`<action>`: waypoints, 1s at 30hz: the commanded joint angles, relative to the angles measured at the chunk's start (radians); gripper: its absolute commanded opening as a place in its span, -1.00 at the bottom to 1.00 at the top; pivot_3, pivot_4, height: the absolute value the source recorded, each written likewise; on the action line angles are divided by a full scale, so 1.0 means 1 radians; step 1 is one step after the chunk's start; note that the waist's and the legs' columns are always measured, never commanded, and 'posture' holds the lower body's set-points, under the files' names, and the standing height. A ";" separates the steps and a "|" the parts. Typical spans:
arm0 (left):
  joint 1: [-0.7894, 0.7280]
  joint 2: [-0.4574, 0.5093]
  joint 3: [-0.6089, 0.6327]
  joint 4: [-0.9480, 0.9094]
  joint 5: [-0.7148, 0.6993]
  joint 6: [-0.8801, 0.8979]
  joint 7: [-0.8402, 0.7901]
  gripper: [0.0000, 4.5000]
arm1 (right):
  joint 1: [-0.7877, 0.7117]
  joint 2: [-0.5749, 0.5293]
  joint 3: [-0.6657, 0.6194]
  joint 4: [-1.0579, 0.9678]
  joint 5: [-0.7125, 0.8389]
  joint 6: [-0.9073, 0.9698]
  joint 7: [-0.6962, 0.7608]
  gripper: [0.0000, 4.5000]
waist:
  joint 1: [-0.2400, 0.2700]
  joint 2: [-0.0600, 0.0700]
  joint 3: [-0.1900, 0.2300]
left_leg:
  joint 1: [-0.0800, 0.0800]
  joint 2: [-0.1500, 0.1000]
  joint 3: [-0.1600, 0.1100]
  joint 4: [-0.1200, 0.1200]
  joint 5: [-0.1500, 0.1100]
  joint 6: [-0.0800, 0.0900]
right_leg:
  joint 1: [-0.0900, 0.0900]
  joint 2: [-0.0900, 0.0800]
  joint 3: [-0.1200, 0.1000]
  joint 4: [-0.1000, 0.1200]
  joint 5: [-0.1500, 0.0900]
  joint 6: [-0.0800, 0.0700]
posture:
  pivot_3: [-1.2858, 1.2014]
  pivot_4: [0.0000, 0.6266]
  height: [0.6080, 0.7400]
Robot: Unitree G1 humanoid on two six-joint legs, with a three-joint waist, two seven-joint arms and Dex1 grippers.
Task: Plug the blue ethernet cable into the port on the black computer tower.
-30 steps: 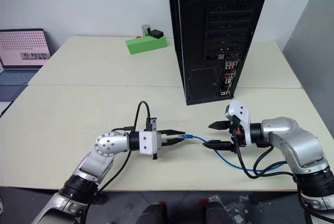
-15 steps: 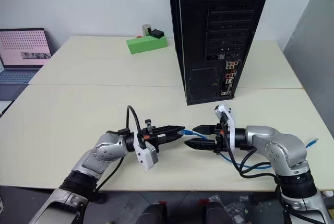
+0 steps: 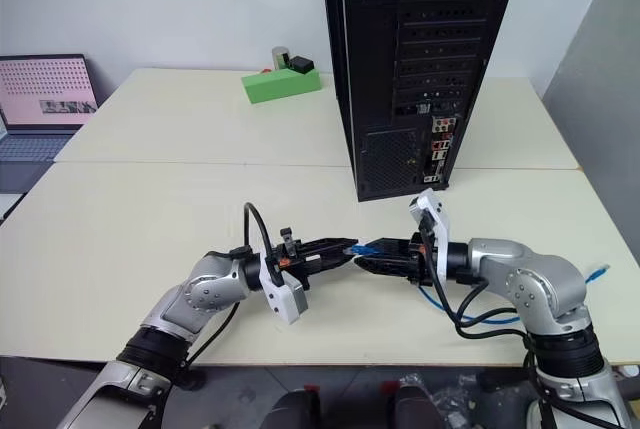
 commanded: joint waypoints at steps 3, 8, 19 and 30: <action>0.013 0.015 -0.004 -0.046 -0.011 -0.012 0.020 -0.87 | -0.028 0.001 -0.009 -0.015 0.035 -0.001 0.008 -0.69 | 0.000 0.000 0.000 | 0.000 0.000 0.000 0.000 0.000 0.000 | 0.000 0.000 0.000 0.000 0.000 0.000 | 0.03 -0.52 1.00; 0.021 0.020 -0.008 -0.056 -0.011 -0.020 0.027 -0.87 | -0.030 -0.005 -0.004 -0.015 0.038 0.002 0.015 -0.99 | 0.000 0.000 0.000 | 0.000 0.000 0.000 0.000 0.000 0.000 | 0.000 0.000 0.000 0.000 0.000 0.000 | 0.03 -0.52 1.00; 0.035 0.016 -0.020 -0.049 -0.047 0.061 0.013 -0.36 | -0.046 -0.011 -0.016 0.000 0.051 0.020 0.012 -1.00 | 0.000 0.000 0.000 | 0.000 0.000 0.000 0.000 0.000 0.000 | 0.000 0.000 0.000 0.000 0.000 0.000 | 0.03 -0.52 1.00; 0.163 -0.015 -0.002 -0.242 -0.328 0.485 -0.096 0.54 | -0.002 -0.032 -0.121 0.008 -0.071 -0.128 -0.136 -1.00 | 0.000 0.000 0.000 | 0.000 0.000 0.000 0.000 0.000 0.000 | 0.000 0.000 0.000 0.000 0.000 0.000 | 0.03 -0.52 1.00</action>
